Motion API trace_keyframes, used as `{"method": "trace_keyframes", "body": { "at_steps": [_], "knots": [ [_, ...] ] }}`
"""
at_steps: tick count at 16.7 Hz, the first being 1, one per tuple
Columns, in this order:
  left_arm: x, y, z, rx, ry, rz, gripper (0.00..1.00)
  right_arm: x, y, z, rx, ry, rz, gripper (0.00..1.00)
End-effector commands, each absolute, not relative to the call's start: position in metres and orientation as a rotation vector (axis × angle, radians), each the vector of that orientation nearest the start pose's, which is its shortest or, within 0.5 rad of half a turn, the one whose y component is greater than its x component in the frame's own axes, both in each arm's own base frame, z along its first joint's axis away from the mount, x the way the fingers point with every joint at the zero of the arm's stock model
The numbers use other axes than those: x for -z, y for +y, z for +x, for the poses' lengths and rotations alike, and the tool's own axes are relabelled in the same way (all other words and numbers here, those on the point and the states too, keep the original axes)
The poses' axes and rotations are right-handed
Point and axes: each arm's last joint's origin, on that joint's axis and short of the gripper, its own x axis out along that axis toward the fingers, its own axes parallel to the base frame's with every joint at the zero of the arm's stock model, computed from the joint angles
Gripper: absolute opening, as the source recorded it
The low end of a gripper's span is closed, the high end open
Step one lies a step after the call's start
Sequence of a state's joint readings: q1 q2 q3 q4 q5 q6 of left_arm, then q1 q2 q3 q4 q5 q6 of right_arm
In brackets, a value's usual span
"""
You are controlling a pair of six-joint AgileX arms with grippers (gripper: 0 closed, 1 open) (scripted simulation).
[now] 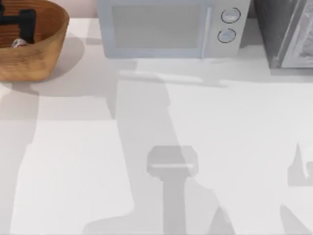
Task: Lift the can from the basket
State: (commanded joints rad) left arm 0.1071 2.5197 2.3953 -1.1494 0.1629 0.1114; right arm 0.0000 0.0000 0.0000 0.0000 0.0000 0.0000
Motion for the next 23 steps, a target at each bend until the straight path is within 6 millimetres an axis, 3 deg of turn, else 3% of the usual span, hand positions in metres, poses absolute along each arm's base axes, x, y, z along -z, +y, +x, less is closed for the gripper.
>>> {"method": "trace_keyframes", "body": {
  "at_steps": [8, 12, 23],
  "knots": [
    [-0.132, 0.055, 0.533, 0.093, 1.268, -0.088, 1.00, -0.160, -0.001, 0.106, 0.000, 0.000, 0.000, 1.00],
    [-0.129, 0.054, 0.534, 0.093, 1.268, -0.089, 1.00, -0.160, -0.001, 0.106, 0.000, 0.000, 0.000, 1.00],
    [-0.129, 0.054, 0.534, 0.093, 1.268, -0.089, 0.17, -0.160, -0.001, 0.106, 0.000, 0.000, 0.000, 1.00]
  ]
}}
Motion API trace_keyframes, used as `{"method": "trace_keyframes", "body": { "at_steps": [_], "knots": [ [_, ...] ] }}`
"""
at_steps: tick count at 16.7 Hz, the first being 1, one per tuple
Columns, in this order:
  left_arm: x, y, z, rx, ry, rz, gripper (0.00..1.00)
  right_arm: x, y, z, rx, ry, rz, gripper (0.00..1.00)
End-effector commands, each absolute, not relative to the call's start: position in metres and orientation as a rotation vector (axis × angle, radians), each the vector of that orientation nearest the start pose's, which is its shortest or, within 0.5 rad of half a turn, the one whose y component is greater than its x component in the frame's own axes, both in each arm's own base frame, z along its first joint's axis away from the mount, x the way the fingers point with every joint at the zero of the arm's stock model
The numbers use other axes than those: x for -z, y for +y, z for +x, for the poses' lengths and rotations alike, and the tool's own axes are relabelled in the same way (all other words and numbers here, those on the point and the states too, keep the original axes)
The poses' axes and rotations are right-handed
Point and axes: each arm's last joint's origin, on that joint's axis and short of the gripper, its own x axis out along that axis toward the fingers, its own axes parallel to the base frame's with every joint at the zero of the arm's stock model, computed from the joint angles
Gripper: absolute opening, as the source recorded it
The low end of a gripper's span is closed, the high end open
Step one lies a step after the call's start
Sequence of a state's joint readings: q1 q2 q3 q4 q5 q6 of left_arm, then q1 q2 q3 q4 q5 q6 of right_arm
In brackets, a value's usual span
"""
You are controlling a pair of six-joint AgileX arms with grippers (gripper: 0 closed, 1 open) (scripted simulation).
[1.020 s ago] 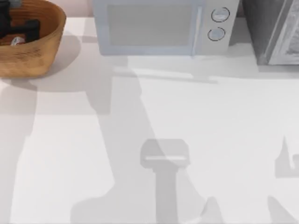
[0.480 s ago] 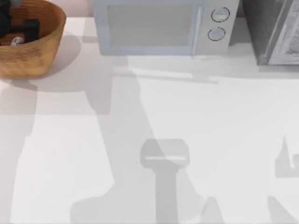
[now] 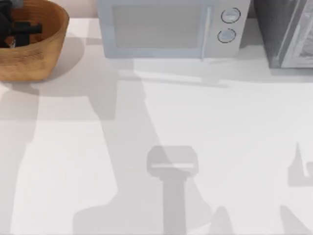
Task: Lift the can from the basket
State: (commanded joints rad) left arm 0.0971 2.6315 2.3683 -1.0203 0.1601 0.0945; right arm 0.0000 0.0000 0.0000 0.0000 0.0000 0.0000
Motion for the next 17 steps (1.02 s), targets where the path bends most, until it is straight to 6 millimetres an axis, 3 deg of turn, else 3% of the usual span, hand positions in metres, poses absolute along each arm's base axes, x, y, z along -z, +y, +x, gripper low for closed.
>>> {"method": "trace_keyframes", "body": {
  "at_steps": [2, 3, 10, 11, 14, 17],
  "knots": [
    [-0.129, 0.054, 0.534, 0.093, 1.268, -0.089, 0.02, -0.160, -0.001, 0.106, 0.000, 0.000, 0.000, 1.00],
    [-0.129, 0.054, 0.534, 0.093, 1.268, -0.089, 0.00, -0.160, -0.001, 0.106, 0.000, 0.000, 0.000, 1.00],
    [-0.129, 0.054, 0.534, 0.093, 1.268, -0.089, 0.00, -0.160, -0.001, 0.106, 0.000, 0.000, 0.000, 1.00],
    [-0.147, 0.057, 0.533, 0.088, 1.227, -0.080, 0.00, -0.160, -0.001, 0.106, 0.000, 0.000, 0.000, 1.00],
    [-0.158, 0.056, 0.533, 0.085, 1.191, -0.069, 0.00, -0.160, -0.001, 0.106, 0.000, 0.000, 0.000, 1.00],
    [-0.196, 0.053, 0.527, 0.077, 1.058, -0.038, 0.00, -0.160, -0.001, 0.106, 0.000, 0.000, 0.000, 1.00]
  ]
}}
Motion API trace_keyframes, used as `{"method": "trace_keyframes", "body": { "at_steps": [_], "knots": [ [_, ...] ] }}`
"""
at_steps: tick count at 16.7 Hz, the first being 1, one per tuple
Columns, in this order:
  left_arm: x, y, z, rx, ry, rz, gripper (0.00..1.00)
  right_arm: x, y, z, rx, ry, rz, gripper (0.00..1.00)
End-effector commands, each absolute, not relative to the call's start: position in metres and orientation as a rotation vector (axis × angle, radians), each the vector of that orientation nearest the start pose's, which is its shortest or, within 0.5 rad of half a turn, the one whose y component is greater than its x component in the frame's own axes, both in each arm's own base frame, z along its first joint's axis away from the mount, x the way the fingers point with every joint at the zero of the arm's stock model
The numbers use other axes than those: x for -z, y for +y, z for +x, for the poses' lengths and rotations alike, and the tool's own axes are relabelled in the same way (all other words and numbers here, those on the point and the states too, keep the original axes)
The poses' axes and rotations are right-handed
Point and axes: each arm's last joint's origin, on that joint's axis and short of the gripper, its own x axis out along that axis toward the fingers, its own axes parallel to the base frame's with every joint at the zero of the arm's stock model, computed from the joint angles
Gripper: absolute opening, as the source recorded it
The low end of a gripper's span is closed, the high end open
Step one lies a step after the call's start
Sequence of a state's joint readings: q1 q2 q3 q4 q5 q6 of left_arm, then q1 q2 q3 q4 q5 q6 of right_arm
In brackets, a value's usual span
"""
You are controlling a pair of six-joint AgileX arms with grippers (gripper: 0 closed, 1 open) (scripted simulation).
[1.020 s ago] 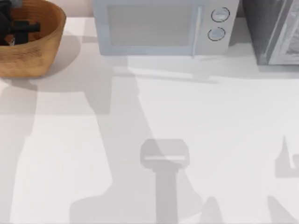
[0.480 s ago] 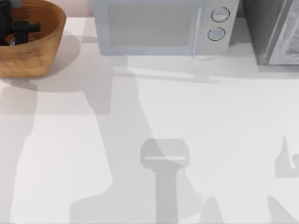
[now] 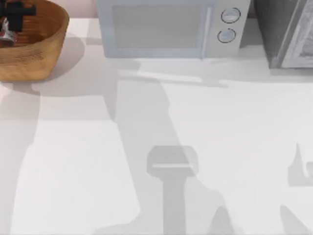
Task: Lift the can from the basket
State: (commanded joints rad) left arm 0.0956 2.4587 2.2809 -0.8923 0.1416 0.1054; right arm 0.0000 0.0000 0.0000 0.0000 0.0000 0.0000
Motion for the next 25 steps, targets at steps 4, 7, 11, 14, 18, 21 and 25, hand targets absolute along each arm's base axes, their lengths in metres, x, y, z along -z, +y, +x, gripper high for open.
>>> {"method": "trace_keyframes", "body": {
  "at_steps": [4, 7, 11, 14, 18, 21, 25],
  "knots": [
    [-0.269, 0.044, 0.488, 0.062, 0.875, -0.013, 0.00, -0.160, -0.001, 0.106, 0.000, 0.000, 0.000, 1.00],
    [-0.309, 0.036, 0.435, 0.049, 0.819, -0.019, 0.00, -0.160, -0.001, 0.106, 0.000, 0.000, 0.000, 1.00],
    [-0.325, 0.027, 0.365, 0.026, 0.756, -0.021, 0.00, -0.160, -0.001, 0.106, 0.000, 0.000, 0.000, 1.00],
    [-0.335, 0.020, 0.300, 0.014, 0.610, 0.001, 0.00, -0.160, -0.001, 0.106, 0.000, 0.000, 0.000, 1.00],
    [-0.302, 0.008, 0.200, 0.018, 0.474, 0.015, 0.00, -0.160, -0.001, 0.106, 0.000, 0.000, 0.000, 1.00],
    [-0.242, 0.003, 0.145, 0.021, 0.440, 0.005, 0.00, -0.160, -0.001, 0.106, 0.000, 0.000, 0.000, 1.00],
    [-0.181, 0.000, 0.113, 0.013, 0.278, -0.007, 0.00, -0.160, -0.001, 0.106, 0.000, 0.000, 0.000, 1.00]
  ]
}}
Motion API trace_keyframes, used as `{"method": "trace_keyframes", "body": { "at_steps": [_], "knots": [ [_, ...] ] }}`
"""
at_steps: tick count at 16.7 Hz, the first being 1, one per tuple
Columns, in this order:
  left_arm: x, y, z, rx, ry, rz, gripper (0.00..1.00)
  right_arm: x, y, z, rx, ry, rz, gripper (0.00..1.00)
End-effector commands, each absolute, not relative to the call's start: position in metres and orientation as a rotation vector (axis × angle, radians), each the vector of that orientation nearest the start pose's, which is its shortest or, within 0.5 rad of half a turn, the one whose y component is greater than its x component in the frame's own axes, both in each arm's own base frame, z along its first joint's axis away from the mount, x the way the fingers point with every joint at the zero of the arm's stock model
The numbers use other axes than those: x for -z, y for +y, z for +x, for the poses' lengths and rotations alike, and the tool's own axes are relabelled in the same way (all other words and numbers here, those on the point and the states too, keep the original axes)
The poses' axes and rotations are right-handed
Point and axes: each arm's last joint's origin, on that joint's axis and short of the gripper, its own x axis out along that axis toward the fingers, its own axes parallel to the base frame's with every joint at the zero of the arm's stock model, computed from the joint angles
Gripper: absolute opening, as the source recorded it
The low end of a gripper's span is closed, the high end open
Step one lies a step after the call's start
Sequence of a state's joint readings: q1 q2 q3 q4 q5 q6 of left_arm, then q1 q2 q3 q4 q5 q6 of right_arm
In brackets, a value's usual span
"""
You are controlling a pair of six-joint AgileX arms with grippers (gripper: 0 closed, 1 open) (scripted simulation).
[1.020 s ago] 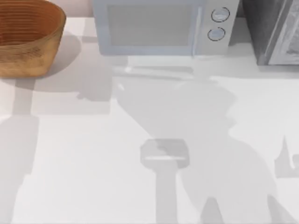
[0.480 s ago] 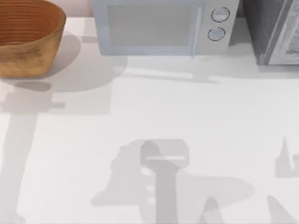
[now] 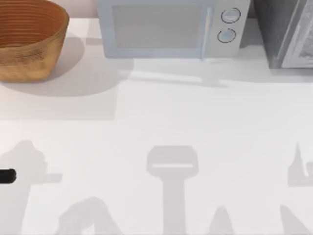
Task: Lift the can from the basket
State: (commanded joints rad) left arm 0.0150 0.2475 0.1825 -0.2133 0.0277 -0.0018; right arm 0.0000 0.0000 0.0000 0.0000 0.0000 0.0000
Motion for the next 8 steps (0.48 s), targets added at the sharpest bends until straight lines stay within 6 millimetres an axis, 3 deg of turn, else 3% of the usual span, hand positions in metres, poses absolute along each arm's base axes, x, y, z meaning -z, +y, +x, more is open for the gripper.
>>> {"method": "trace_keyframes", "body": {
  "at_steps": [3, 8],
  "knots": [
    [-0.163, -0.001, 0.108, 0.006, 0.110, -0.006, 0.00, -0.160, -0.001, 0.106, 0.000, 0.000, 0.000, 1.00],
    [-0.160, -0.001, 0.106, 0.000, 0.000, 0.000, 0.00, -0.160, -0.001, 0.106, 0.000, 0.000, 0.000, 1.00]
  ]
}}
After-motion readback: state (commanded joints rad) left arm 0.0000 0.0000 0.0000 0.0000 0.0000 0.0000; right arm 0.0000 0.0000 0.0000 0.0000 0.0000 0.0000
